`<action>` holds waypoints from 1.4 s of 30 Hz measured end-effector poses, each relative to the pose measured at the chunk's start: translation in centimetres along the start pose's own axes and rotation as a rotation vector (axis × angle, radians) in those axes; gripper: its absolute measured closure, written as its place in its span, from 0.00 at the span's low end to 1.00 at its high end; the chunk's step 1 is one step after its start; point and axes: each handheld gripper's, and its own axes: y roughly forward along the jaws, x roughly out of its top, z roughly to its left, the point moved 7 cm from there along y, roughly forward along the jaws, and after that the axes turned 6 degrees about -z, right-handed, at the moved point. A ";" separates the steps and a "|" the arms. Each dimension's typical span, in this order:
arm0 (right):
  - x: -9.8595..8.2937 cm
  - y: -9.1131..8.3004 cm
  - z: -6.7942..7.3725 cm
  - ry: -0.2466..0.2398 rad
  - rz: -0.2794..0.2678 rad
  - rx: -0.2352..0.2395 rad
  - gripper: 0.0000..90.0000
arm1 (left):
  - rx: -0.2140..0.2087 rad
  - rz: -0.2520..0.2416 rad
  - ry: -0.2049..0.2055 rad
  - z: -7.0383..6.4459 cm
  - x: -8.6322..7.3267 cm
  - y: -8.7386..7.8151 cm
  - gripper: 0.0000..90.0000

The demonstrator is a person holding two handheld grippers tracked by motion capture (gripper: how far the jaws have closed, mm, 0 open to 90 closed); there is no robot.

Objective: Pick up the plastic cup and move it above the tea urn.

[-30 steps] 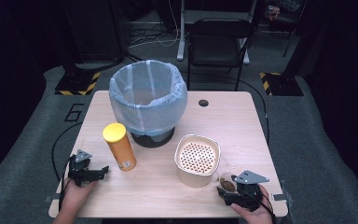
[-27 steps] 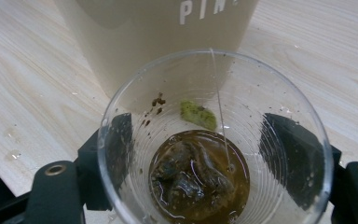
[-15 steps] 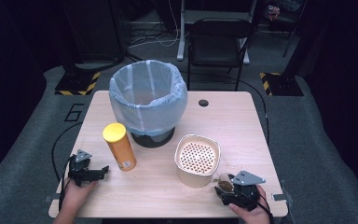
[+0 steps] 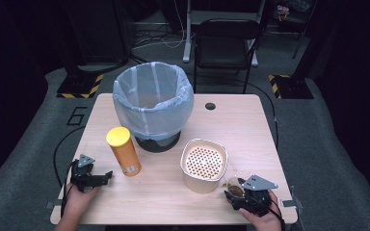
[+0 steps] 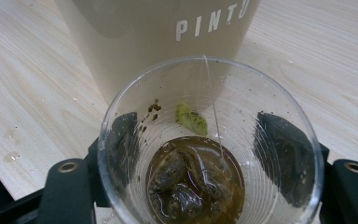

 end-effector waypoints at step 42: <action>4.1 -2.3 -2.5 -0.049 -0.021 0.017 0.39 | 0.001 0.000 0.001 0.0 0.0 0.0 0.03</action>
